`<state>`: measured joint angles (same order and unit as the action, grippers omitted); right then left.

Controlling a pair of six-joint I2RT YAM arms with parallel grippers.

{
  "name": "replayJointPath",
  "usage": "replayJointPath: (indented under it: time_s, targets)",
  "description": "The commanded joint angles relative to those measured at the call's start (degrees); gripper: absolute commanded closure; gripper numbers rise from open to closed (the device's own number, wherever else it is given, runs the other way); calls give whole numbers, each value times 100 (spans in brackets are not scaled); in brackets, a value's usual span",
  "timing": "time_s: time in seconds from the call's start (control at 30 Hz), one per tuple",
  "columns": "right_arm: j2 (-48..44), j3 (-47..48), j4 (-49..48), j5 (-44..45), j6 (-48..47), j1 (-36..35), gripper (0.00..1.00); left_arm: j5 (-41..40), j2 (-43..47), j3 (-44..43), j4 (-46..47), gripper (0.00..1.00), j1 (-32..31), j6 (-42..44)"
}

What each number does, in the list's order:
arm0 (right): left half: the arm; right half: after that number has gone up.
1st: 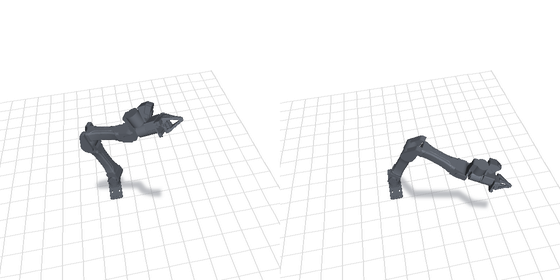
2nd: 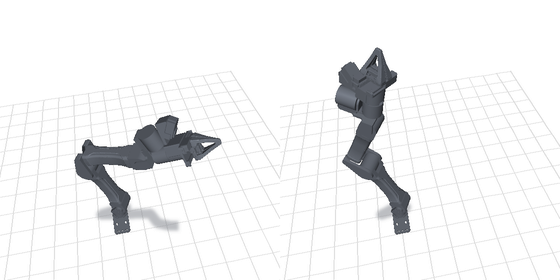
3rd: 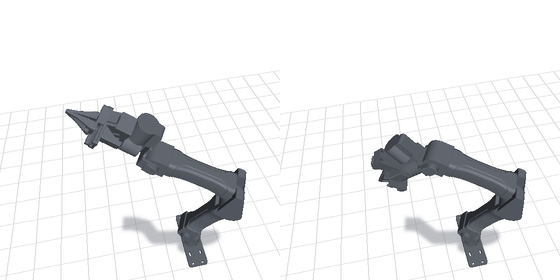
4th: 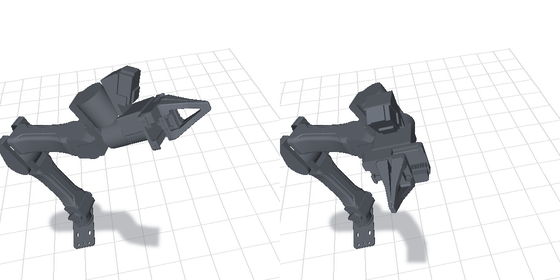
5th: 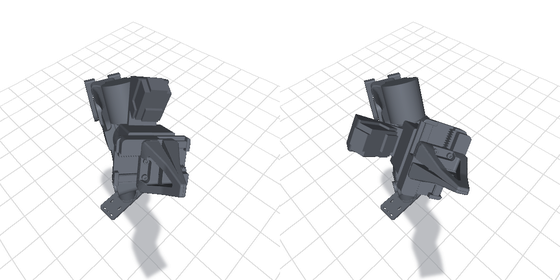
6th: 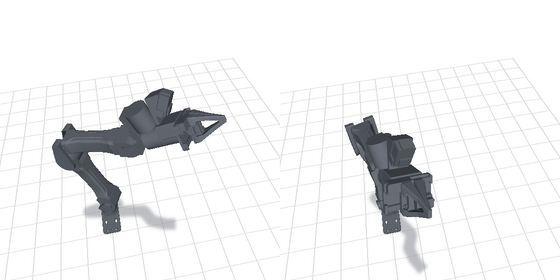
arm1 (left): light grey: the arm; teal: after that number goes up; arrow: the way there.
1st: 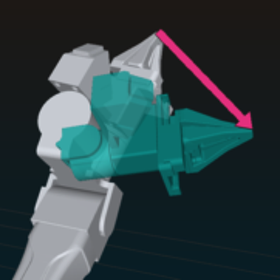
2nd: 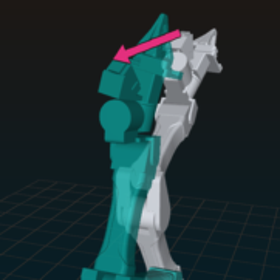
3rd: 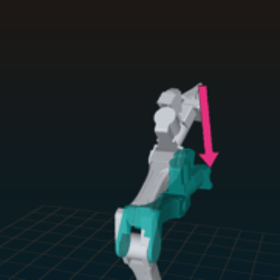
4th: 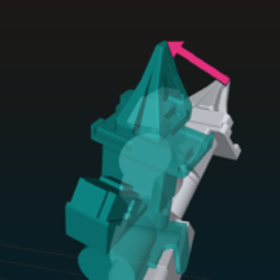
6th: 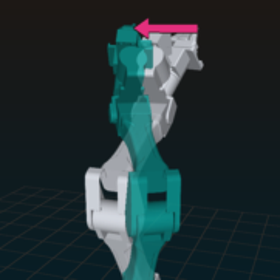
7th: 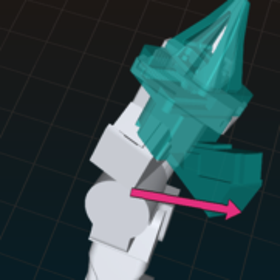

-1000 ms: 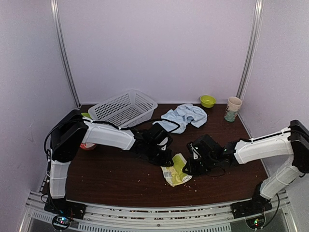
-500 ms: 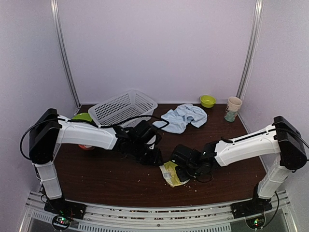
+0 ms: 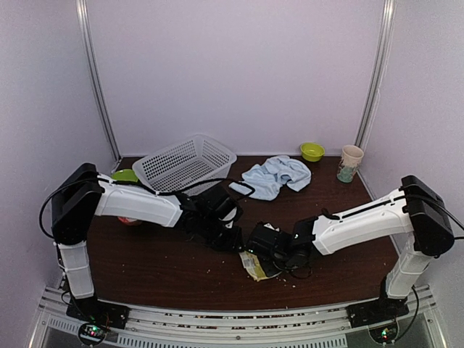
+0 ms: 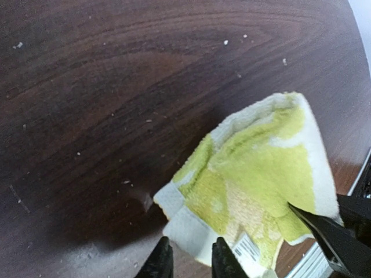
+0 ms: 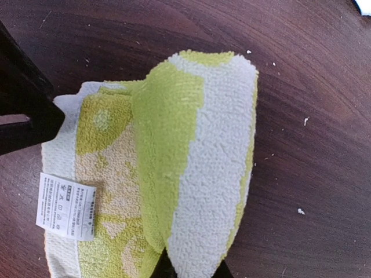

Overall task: Roll the towels
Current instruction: Roll the towel at the center of the board.

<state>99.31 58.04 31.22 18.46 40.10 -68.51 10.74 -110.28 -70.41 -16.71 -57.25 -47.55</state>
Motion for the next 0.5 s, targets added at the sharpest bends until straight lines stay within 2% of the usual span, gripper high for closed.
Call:
replayJointPath:
  time_s: [0.0,0.2,0.37,0.47]
  targets:
    - [28,108,11,48,-138,-70,100,127,-271,-191,188,80,48,-11]
    - [-7,128,-92,-15,-225,-107,99,249,-468,-218,294,90,48,-35]
    - [-103,101,-231,-96,-268,-144,80,266,-494,-214,309,94,48,-35]
    - [-190,85,-297,-132,-285,-145,73,262,-495,-210,317,95,48,-36]
